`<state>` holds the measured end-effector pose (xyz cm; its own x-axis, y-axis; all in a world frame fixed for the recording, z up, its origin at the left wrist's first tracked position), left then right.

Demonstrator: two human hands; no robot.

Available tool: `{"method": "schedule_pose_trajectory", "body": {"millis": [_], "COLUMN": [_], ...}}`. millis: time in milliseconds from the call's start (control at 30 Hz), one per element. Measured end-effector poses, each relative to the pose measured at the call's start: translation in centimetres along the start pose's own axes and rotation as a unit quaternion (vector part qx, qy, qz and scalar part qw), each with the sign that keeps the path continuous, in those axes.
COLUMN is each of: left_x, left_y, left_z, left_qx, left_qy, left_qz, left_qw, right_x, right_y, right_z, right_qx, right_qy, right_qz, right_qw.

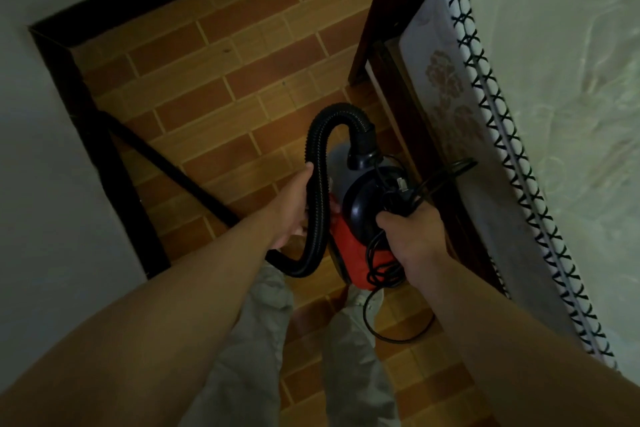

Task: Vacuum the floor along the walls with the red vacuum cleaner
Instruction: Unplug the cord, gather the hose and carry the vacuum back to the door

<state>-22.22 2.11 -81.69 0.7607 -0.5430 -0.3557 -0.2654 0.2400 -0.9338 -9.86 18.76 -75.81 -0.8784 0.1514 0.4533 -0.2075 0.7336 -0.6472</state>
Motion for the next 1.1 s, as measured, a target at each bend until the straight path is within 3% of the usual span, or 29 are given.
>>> {"method": "schedule_pose_trajectory", "body": {"millis": [133, 300, 567, 800, 1033, 1100], "left_x": [1.0, -0.2, -1.3, -0.3, 1.2, 2.7], "left_y": [-0.5, -1.0, 0.0, -0.3, 0.8, 1.9], "left_z": [0.2, 0.7, 0.3, 0.2, -1.4, -3.3], "left_qx": [0.008, 0.01, -0.013, -0.028, -0.011, -0.051], "left_qy": [-0.016, 0.01, 0.003, -0.037, -0.118, -0.157], "left_qz": [-0.002, 0.058, 0.076, 0.07, 0.045, 0.033], "left_qw": [1.0, 0.998, 0.997, 0.996, 0.992, 0.986], "right_x": [-0.6, -0.5, 0.3, 1.1, 2.4, 3.0], "right_y": [0.2, -0.1, 0.0, -0.5, -0.4, 0.1], "right_z": [1.4, 2.9, 4.8, 6.8, 8.2, 8.2], "right_qx": [-0.019, -0.014, 0.048, 0.083, 0.057, 0.043], "right_qy": [0.048, 0.094, 0.136, 0.091, 0.006, -0.001], "right_qz": [0.035, 0.051, 0.042, -0.02, -0.083, -0.089], "right_qw": [0.998, 0.994, 0.989, 0.992, 0.995, 0.995]}}
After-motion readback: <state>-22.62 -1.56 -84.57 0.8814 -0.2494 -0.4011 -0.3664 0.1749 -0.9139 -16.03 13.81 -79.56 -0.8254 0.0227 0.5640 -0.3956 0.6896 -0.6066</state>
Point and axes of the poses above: each hand's wrist, its own y-axis towards the middle knuckle, its own z-axis out of the palm, x = y × z, the point moved 7 cm from there along y, towards the middle knuckle, and after that the axes turned 12 degrees about -x, right-handed, at the moved point
